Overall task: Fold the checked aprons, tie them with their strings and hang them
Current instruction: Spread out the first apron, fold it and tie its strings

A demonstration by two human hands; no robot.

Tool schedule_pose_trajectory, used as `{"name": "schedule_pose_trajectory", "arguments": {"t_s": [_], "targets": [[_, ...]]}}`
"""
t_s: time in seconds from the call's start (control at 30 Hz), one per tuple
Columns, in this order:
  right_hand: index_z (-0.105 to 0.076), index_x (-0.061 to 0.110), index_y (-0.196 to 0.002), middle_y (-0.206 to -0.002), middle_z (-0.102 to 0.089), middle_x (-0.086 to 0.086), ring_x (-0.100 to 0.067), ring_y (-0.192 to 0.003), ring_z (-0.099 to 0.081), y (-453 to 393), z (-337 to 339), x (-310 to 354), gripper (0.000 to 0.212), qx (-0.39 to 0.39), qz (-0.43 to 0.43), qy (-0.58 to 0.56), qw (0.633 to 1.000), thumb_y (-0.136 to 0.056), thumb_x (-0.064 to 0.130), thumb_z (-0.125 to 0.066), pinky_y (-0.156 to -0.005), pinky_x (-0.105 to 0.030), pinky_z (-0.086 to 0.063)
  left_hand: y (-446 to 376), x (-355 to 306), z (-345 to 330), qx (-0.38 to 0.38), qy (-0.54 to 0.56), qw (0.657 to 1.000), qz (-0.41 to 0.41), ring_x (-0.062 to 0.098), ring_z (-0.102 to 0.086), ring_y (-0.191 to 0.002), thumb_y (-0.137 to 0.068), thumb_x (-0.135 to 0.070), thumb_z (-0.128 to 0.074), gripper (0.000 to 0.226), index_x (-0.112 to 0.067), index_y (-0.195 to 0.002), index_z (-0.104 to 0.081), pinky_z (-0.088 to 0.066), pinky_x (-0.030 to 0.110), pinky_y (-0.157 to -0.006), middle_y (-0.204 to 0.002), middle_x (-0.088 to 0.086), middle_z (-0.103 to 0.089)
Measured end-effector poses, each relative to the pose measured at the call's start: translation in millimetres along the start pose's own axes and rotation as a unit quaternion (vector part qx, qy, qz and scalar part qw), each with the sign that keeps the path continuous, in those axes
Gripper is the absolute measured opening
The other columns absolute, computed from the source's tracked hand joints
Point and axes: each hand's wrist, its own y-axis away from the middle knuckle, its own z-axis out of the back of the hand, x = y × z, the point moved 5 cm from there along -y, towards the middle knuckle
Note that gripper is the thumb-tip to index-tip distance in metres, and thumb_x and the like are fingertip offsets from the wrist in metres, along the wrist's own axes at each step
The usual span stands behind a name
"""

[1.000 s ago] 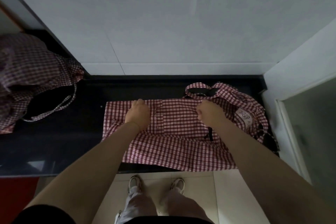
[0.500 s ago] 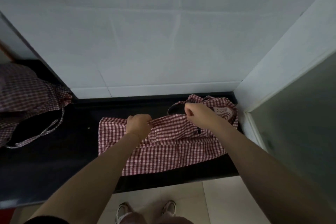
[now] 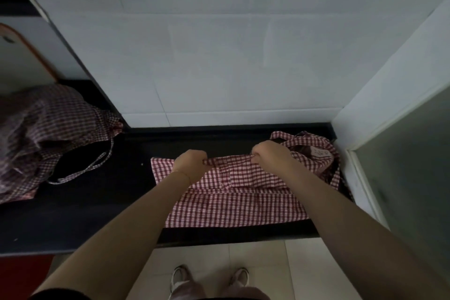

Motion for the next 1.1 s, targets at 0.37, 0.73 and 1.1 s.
{"name": "schedule_pose_trajectory", "arguments": {"t_s": [0.37,0.73,1.1], "targets": [[-0.065,0.005,-0.121,-0.123,-0.064,-0.013,-0.028,-0.108,-0.06,15,32,-31,0.029,0.032,-0.095,0.011,0.995,-0.099,0.018,-0.053,-0.092,-0.033,-0.047,5,3,40,0.035,-0.096,0.995,0.003,0.021,-0.062,-0.095,-0.094,-0.026,-0.057,0.023,-0.008,-0.101,-0.069,-0.05,0.029,-0.081,-0.102,0.004,-0.066],[-0.067,-0.002,-0.117,-0.121,-0.065,-0.023,-0.036,-0.113,-0.061,82,206,1,0.031,-0.221,-0.071,0.089,0.969,-0.093,0.002,-0.048,-0.095,-0.035,-0.045,51,-52,228,-0.206,-0.089,0.974,-0.043,0.031,-0.06,-0.107,-0.103,-0.036,-0.039,0.041,-0.008,-0.116,-0.065,-0.047,0.036,-0.089,-0.118,0.015,-0.065],[-0.042,-0.012,-0.139,-0.155,-0.029,-0.023,-0.033,-0.088,-0.072,114,212,8,0.063,0.092,-0.185,-0.066,0.976,-0.091,0.017,-0.071,-0.093,-0.048,-0.055,89,-47,251,-0.087,-0.133,0.987,-0.012,0.027,-0.057,-0.096,-0.097,-0.031,-0.047,0.032,-0.005,-0.106,-0.062,-0.047,0.034,-0.089,-0.108,0.013,-0.061]]}}
